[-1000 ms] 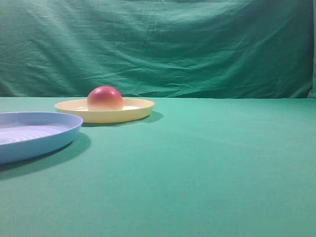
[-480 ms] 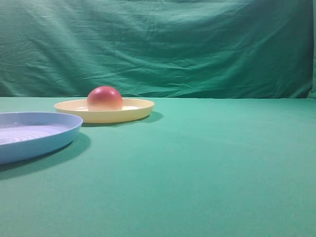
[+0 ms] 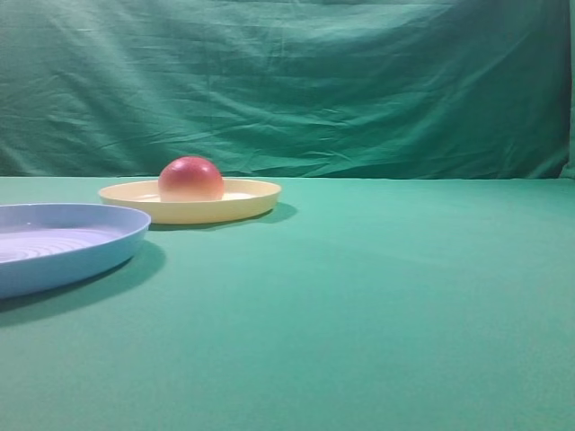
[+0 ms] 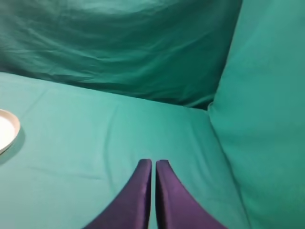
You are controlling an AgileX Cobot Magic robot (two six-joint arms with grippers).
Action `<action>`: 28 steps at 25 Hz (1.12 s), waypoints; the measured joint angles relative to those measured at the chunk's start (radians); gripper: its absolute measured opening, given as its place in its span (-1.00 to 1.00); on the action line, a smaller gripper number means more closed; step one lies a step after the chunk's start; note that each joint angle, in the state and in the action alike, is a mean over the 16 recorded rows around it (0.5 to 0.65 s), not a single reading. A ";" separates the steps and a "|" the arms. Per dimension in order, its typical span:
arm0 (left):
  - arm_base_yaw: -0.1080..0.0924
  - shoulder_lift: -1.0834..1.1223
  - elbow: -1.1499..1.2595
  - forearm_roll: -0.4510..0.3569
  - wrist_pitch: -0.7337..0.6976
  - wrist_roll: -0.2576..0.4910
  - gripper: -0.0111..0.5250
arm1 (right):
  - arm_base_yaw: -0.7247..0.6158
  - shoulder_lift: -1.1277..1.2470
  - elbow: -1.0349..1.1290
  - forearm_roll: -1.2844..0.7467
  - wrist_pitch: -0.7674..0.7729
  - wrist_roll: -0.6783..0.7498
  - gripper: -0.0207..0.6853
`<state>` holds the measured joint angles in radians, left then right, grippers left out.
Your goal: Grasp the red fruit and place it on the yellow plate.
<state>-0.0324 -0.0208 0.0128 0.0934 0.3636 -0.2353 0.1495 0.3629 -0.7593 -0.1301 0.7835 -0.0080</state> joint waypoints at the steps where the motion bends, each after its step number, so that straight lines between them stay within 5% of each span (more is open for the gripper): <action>1: 0.000 0.000 0.000 0.000 0.000 0.000 -0.96 | -0.024 -0.034 0.039 0.002 -0.027 -0.006 -0.94; 14: 0.000 0.000 0.000 0.000 0.000 0.000 -0.96 | -0.197 -0.335 0.528 0.065 -0.324 -0.036 -0.94; 28: 0.000 0.000 0.000 0.000 0.000 0.000 -0.96 | -0.191 -0.374 0.779 0.093 -0.398 0.018 -0.94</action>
<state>-0.0324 -0.0208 0.0128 0.0934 0.3636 -0.2353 -0.0418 -0.0107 0.0192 -0.0374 0.3851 0.0101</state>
